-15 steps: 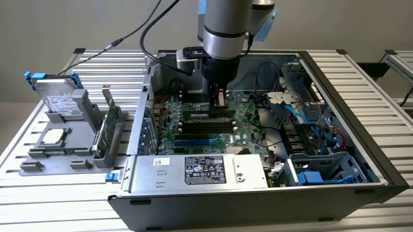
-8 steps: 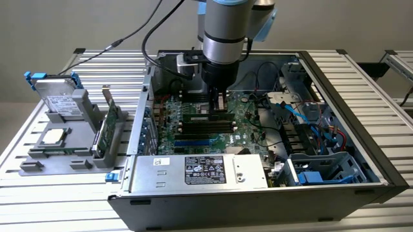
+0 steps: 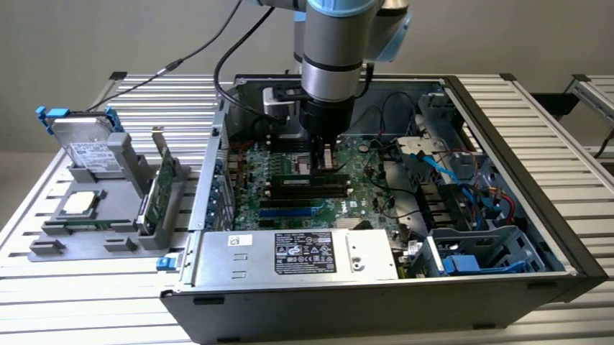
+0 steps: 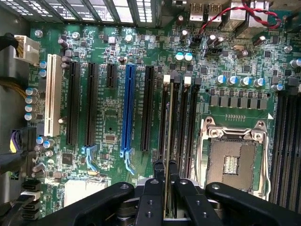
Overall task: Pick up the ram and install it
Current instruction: 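Insert the ram into the slot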
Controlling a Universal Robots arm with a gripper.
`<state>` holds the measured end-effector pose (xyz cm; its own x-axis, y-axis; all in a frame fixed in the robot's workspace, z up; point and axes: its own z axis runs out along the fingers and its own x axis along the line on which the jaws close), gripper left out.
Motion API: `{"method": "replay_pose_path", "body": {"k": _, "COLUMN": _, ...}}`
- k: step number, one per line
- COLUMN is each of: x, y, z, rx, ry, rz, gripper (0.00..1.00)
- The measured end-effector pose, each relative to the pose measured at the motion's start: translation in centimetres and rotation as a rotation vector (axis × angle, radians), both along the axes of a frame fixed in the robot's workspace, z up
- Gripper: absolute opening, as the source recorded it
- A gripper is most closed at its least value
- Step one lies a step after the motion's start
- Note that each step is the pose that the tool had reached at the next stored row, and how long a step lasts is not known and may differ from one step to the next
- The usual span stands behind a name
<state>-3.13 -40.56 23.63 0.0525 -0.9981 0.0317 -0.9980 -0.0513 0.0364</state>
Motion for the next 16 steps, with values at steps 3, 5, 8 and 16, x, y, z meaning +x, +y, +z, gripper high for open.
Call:
{"method": "replay_pose_path", "body": {"k": 3, "x": 0.00, "y": 0.00, "z": -0.39, "rx": -0.0074, "ry": 0.0000, "rz": 0.000, "gripper": 0.14}}
{"method": "replay_pose_path", "body": {"k": 5, "x": 0.00, "y": 0.00, "z": -0.48, "rx": -0.0108, "ry": 0.0002, "rz": 0.000, "gripper": 0.14}}
{"method": "replay_pose_path", "body": {"k": 8, "x": 0.00, "y": 0.00, "z": -0.48, "rx": -0.0108, "ry": 0.0003, "rz": 0.000, "gripper": 0.14}}
{"method": "replay_pose_path", "body": {"k": 16, "x": 0.00, "y": 0.00, "z": -0.78, "rx": -0.0109, "ry": 0.0008, "rz": 0.000, "gripper": 0.14}}
